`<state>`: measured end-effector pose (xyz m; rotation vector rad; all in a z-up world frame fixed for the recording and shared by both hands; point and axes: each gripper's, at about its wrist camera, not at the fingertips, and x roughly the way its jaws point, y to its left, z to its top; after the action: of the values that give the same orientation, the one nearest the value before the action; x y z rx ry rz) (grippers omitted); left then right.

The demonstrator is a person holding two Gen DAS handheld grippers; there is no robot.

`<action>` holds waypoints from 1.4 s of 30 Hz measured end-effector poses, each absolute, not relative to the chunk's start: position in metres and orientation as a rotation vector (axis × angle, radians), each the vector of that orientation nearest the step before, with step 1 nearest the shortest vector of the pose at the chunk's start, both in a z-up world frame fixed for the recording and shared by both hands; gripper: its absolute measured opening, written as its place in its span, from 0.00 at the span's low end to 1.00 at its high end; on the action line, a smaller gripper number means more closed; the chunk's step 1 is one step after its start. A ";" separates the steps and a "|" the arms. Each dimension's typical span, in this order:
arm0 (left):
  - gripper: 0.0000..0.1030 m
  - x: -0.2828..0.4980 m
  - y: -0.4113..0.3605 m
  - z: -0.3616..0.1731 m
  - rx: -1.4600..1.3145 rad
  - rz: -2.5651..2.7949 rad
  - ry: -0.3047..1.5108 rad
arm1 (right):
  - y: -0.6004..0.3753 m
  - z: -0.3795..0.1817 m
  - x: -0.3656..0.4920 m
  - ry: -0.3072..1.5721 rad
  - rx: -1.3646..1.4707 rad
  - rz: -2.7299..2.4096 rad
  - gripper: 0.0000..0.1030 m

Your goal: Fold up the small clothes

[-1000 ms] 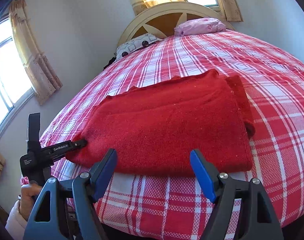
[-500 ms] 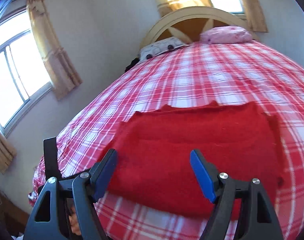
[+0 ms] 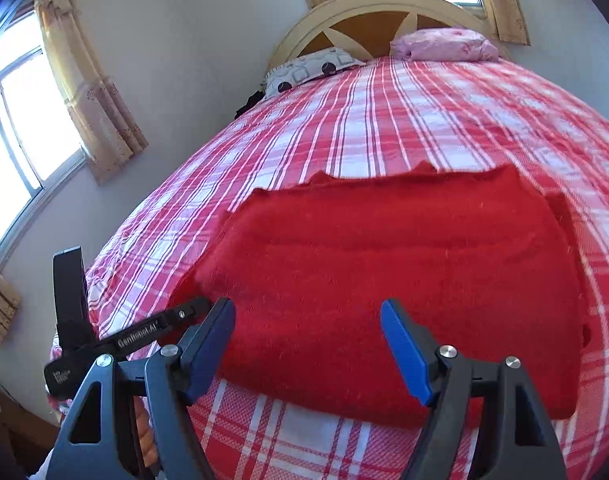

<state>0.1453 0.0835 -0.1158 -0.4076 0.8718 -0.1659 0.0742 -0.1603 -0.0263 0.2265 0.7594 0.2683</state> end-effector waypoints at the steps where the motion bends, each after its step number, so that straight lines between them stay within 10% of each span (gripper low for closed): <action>1: 0.27 0.146 0.084 -0.116 -0.403 -0.161 0.874 | -0.158 -0.023 0.077 0.755 0.221 0.274 0.74; 37: 0.13 0.134 0.093 -0.121 -0.525 -0.208 0.791 | 0.061 -0.100 0.253 1.058 -0.349 0.369 0.81; 40: 0.13 0.134 0.093 -0.123 -0.527 -0.207 0.799 | 0.052 -0.096 0.253 1.050 -0.331 0.357 0.68; 42: 0.13 0.133 0.091 -0.121 -0.522 -0.208 0.797 | 0.041 -0.091 0.256 1.056 -0.293 0.346 0.40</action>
<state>0.1325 0.0912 -0.1206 -0.5222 0.7971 -0.2083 0.2564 0.0412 -0.0910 -0.2927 1.0560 0.3458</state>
